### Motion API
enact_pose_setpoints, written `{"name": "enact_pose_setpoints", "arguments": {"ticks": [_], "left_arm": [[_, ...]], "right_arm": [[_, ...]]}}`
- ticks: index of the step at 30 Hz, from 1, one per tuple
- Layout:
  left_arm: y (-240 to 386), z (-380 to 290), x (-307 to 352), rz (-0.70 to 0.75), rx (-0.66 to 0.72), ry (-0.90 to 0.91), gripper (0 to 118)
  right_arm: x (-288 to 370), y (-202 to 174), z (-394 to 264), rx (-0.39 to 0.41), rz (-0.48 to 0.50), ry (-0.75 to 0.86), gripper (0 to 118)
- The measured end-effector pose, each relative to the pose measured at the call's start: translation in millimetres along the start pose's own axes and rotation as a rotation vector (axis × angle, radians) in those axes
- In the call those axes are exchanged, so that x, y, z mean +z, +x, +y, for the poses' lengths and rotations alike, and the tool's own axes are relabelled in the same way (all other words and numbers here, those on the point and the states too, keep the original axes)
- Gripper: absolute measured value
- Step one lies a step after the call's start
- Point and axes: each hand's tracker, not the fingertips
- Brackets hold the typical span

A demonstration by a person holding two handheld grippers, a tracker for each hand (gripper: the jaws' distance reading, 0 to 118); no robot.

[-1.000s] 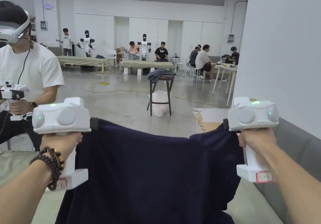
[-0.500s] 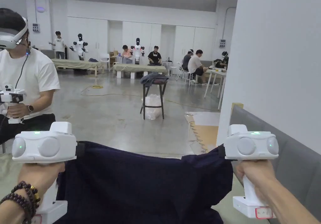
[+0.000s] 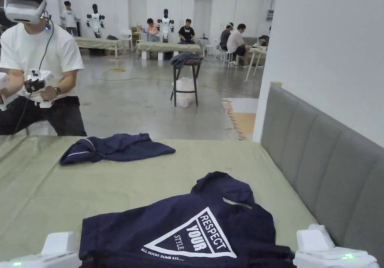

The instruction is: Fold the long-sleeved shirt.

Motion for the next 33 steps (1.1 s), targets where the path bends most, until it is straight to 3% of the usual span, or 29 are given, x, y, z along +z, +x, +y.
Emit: {"name": "enact_pose_setpoints", "arguments": {"ticks": [4,6,9,10,11,12,13,14,15,17,18,19,20,21,22,23,27,32,33], "left_arm": [[-12,-72,3,0.017,0.010,-0.128,16],[-15,-95,-5,0.044,-0.025,-0.188,16],[-17,-110,-14,0.051,-0.004,-0.194,18],[-18,-109,-13,0.043,0.008,-0.191,25],[-16,-107,-11,0.052,0.019,-0.178,42],[-17,-104,-8,0.055,0.014,-0.171,80],[-17,-99,-4,0.051,0.012,-0.159,104],[-18,-94,0,0.048,0.002,-0.153,110],[-17,-87,14,0.046,-0.022,-0.084,106],[-16,-71,25,-0.006,-0.048,-0.050,106],[-15,-63,30,0.010,-0.043,-0.064,99],[-14,-57,33,0.017,-0.047,-0.061,80],[-13,-52,37,0.024,-0.043,-0.040,41],[-12,-46,40,0.014,-0.047,-0.016,7],[-10,-42,39,0.019,-0.050,-0.004,4],[-11,-41,34,0.064,-0.063,0.024,4],[-16,-16,22,-0.003,-0.001,0.019,4],[-30,51,-23,0.020,0.054,0.061,5],[-36,68,-40,0.038,0.063,0.061,20]], "right_arm": [[-4,-7,-71,0.054,0.068,-0.210,0],[-17,-16,-90,0.127,0.078,-0.298,0],[-35,-26,-99,0.157,0.060,-0.321,0],[-38,-28,-98,0.159,0.058,-0.322,0],[-36,-29,-95,0.156,0.061,-0.321,1],[-32,-30,-92,0.149,0.063,-0.313,14],[-24,-28,-88,0.129,0.079,-0.278,46],[-17,-26,-82,0.112,0.100,-0.249,89],[-11,-26,-77,0.098,0.106,-0.225,118],[6,-17,-65,0.092,0.082,-0.081,114],[9,-19,-56,0.073,0.092,-0.067,112],[11,-17,-49,0.064,0.080,-0.082,103],[14,-15,-44,0.052,0.077,-0.081,73],[16,-13,-40,0.050,0.086,-0.053,6],[19,-20,-37,0.048,0.085,-0.035,0],[17,-21,-37,0.032,0.085,-0.019,0],[10,-25,-36,0.040,0.107,-0.060,0],[-3,-20,-33,0.033,0.125,-0.093,0],[-6,-19,-32,0.034,0.124,-0.098,0]]}}
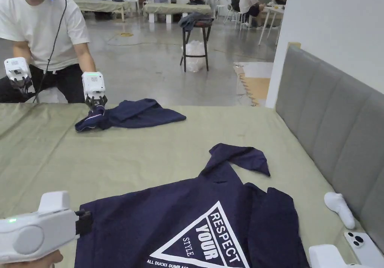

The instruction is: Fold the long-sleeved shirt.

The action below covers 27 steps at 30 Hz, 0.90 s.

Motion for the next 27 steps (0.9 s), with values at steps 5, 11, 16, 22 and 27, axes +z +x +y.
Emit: {"name": "enact_pose_setpoints", "arguments": {"ticks": [5,11,16,22,27], "left_arm": [[-28,55,-112,0.081,0.053,-0.095,108],[-45,56,-206,0.170,0.078,-0.255,103],[-27,30,-227,0.240,-0.100,-0.273,100],[-13,56,-192,0.146,-0.146,-0.294,15],[-2,74,-153,0.107,-0.120,-0.196,15]], "right_arm": [[-19,1,5,-0.019,-0.001,-0.033,0],[-45,3,12,-0.057,-0.001,-0.076,0],[-58,5,16,-0.065,-0.007,-0.097,0],[-58,9,26,-0.063,-0.006,-0.092,0],[-66,18,120,0.067,-0.010,0.037,0]]}}
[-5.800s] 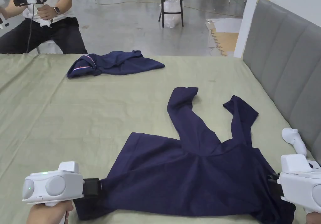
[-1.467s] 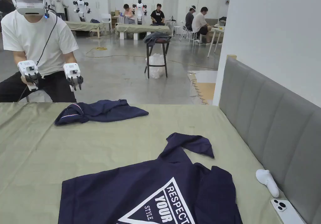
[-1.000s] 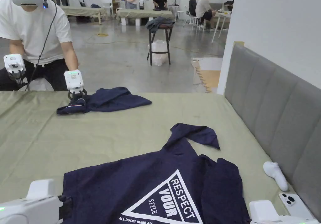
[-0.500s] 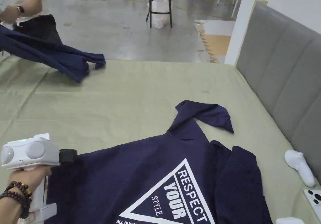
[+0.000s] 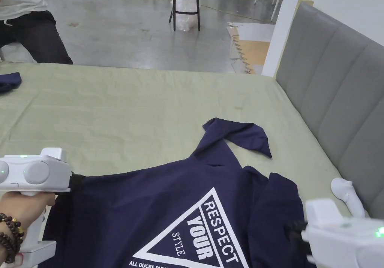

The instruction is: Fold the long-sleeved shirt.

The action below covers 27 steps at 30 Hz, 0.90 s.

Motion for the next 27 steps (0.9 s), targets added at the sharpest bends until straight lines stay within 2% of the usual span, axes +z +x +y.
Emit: {"name": "enact_pose_setpoints", "arguments": {"ticks": [5,6,9,10,12,14,15,17,18,20,22,23,25,26,27], "left_arm": [[-7,0,18,-0.049,0.017,0.036,15],[-8,-1,19,-0.049,0.020,0.041,15],[-15,-5,15,-0.088,0.090,0.051,15],[-17,-7,14,-0.100,0.107,0.047,15],[-19,-10,10,-0.099,0.135,0.056,15],[-22,-12,6,-0.108,0.149,0.057,15],[-21,-13,3,-0.105,0.155,0.053,15],[-22,-14,-1,-0.109,0.169,0.030,15],[-23,-13,-3,-0.106,0.171,0.029,15],[-22,-12,-5,-0.111,0.178,0.012,15],[-21,-10,-6,-0.107,0.171,0.014,15],[-19,-9,-5,-0.106,0.160,0.015,15],[-16,-8,-7,-0.099,0.143,0.012,15],[-15,-8,-9,-0.095,0.139,0.009,15],[-13,-8,-9,-0.091,0.137,0.009,15]], "right_arm": [[-74,14,139,0.115,-0.017,0.000,2],[-98,16,163,0.110,-0.010,-0.017,22],[-180,22,206,0.119,0.050,-0.154,108],[-202,24,210,0.118,0.061,-0.213,108],[-247,23,213,0.137,0.058,-0.287,94],[-278,20,209,0.222,0.027,-0.326,90],[-289,18,207,0.235,0.002,-0.344,90],[-306,16,202,0.206,0.026,-0.417,85],[-304,10,195,0.193,0.046,-0.464,79],[-297,11,192,0.116,0.044,-0.441,73],[-284,12,194,0.078,0.085,-0.467,55],[-279,9,190,0.105,0.110,-0.473,53],[-277,0,180,0.183,0.094,-0.458,52],[-277,-1,181,0.177,0.079,-0.442,50],[-277,0,180,0.161,0.082,-0.447,40]]}}
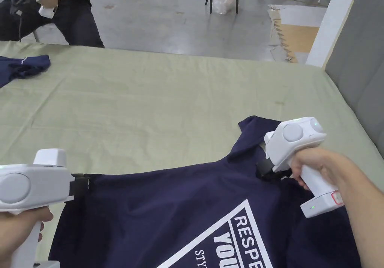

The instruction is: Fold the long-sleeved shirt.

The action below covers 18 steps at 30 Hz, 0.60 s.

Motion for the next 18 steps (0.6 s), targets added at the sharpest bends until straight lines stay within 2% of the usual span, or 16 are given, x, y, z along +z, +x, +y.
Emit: {"name": "enact_pose_setpoints", "arguments": {"ticks": [2,4,6,7,9,10,16,18], "left_arm": [[2,0,-2,0.012,-0.003,0.002,15],[2,0,0,0.022,0.004,0.016,15],[4,3,9,0.018,0.016,0.033,15],[5,5,16,0.006,0.025,0.046,15],[8,14,42,-0.007,0.040,0.089,15],[10,20,55,-0.002,0.039,0.113,15],[41,83,136,-0.071,-0.013,0.296,15],[56,117,161,-0.073,-0.030,0.369,15]], "right_arm": [[5,0,-3,0.008,0.018,0.019,0],[7,7,7,-0.040,0.066,0.075,0],[26,3,5,-0.055,-0.021,0.138,0],[38,4,0,-0.064,-0.031,0.170,0],[81,8,-7,-0.092,-0.008,0.265,0],[105,9,-7,-0.081,-0.017,0.314,0],[260,18,-22,-0.041,-0.134,0.526,0],[310,24,-16,-0.057,-0.163,0.602,0]]}}
